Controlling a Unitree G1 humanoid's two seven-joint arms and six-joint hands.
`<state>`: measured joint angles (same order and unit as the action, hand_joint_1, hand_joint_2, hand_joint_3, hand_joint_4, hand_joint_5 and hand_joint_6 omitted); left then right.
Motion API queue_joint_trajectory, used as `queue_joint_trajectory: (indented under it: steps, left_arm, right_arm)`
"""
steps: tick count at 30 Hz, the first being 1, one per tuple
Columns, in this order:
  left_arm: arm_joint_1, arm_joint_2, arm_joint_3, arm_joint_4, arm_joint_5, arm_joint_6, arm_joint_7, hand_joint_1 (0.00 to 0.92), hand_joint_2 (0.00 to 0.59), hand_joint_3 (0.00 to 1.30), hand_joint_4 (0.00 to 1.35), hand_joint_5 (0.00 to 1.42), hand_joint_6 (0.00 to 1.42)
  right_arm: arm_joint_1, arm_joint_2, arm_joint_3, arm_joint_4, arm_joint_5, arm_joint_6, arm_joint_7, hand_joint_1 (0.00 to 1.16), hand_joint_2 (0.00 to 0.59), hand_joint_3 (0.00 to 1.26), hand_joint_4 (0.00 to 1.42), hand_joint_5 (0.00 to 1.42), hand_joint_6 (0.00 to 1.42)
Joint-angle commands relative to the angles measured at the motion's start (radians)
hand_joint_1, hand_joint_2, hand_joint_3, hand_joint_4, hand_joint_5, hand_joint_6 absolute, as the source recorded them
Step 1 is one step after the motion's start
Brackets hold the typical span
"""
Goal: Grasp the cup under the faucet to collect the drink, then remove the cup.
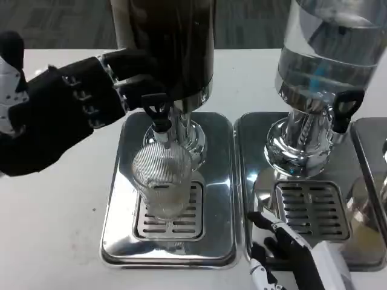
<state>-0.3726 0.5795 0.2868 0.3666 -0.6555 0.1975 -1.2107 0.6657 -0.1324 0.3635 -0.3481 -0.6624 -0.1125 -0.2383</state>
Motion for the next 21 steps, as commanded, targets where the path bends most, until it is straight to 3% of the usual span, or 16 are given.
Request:
queue_joint_trajectory:
  steps: [1, 21]
  left_arm:
    - [-0.035, -0.007, -0.005, 0.016, 0.02, -0.023, -0.012, 0.0, 0.057, 0.29, 0.14, 0.17, 0.11]
    - [-0.102, -0.07, -0.062, 0.06, 0.065, -0.034, -0.019, 0.0, 0.057, 0.28, 0.12, 0.15, 0.11]
  right_arm:
    - [0.014, 0.002, 0.004, 0.013, 0.007, -0.001, -0.011, 0.5, 0.538, 0.25, 0.22, 0.18, 0.23]
    - [0.013, 0.014, 0.018, 0.032, 0.017, -0.003, -0.041, 0.49, 0.547, 0.26, 0.22, 0.18, 0.23]
